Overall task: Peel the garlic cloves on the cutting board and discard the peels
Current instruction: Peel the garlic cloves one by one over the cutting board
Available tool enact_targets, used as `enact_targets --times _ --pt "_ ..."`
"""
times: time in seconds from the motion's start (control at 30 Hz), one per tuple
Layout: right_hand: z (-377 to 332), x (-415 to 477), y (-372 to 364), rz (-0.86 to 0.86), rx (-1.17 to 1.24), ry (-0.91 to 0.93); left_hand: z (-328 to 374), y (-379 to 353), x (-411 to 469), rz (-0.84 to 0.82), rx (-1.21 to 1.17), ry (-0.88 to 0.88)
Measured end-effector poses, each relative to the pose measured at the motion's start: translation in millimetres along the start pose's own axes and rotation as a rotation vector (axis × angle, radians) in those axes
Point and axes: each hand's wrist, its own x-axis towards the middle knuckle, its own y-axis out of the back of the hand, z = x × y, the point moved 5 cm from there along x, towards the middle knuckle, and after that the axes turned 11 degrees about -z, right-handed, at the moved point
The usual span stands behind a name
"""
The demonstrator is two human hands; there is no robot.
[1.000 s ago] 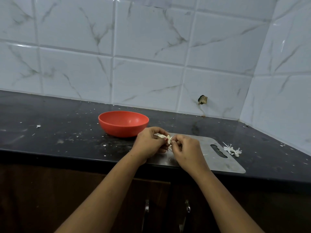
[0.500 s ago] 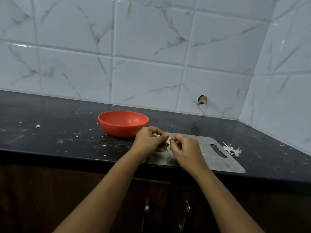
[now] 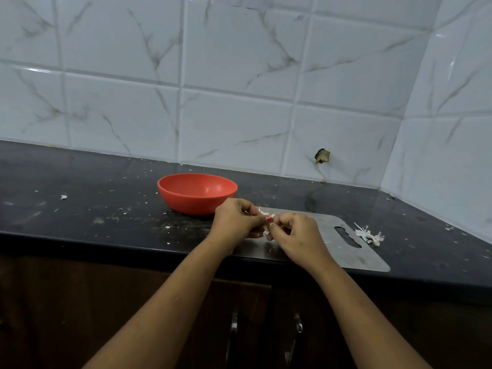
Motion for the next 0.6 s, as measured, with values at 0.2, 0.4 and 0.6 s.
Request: enact_targets --times 0.2,0.4,0.6 --pt "-2.6 -2.1 1.1 -0.046 0.029 0.002 0.3 -0.3 0.7 0.005 0.03 -0.021" --pt "-1.7 -2.0 0.5 -0.034 -0.001 0.019 -0.6 -0.8 1.2 0.013 0.04 -0.043" --pt "1.3 -0.6 0.0 0.007 0.017 0.014 -3.7 -1.7 2.4 -0.027 -0.061 -0.026"
